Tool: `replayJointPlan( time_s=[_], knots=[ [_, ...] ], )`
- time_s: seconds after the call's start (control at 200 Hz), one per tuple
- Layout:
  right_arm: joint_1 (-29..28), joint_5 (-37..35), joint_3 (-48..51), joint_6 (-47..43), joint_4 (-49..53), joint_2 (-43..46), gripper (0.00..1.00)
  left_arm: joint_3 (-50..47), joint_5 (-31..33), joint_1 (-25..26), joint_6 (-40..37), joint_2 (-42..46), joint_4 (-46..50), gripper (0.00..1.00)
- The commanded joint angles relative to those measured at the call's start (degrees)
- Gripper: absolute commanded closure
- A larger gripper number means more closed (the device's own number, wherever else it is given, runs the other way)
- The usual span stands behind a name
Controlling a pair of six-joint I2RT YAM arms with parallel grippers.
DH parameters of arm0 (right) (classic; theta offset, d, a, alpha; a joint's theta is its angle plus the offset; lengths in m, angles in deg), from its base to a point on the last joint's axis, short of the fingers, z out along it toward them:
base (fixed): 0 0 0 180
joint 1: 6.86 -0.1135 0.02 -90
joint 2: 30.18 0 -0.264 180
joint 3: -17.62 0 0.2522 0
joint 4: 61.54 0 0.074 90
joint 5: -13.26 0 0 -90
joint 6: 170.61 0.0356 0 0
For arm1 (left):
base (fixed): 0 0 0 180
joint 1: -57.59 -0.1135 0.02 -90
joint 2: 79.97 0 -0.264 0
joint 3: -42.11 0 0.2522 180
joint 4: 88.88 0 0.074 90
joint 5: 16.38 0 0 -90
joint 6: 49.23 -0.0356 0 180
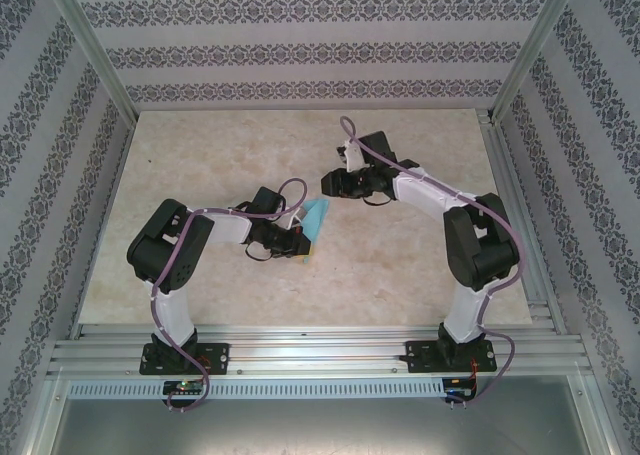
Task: Fold a paper plane with a square sheet of paper (fold left side to right side)
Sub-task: Fold the wing for the fifth time at the center of the table.
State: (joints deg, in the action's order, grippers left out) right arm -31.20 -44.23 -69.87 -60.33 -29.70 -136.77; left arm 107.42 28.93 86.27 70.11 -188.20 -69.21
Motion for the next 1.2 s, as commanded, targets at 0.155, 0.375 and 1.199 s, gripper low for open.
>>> replayJointPlan(
  time_s=[0.155, 0.375, 1.199],
  knots=[
    [-1.98, 1.79, 6.06, 8.83, -9.64, -0.63, 0.78, -1.11, 5.46, 3.05, -1.92, -3.91, 4.79, 1.00],
    [-5.72, 1.05, 14.13, 16.08, -19.14, 1.30, 0.86, -0.49, 5.33, 3.07, -2.09, -4.02, 5.14, 1.00],
    [-7.83, -7.97, 11.69, 20.00, -13.07, -6.71, 0.87, -1.31, 4.58, 3.85, -2.49, -4.41, 4.44, 1.00]
  ],
)
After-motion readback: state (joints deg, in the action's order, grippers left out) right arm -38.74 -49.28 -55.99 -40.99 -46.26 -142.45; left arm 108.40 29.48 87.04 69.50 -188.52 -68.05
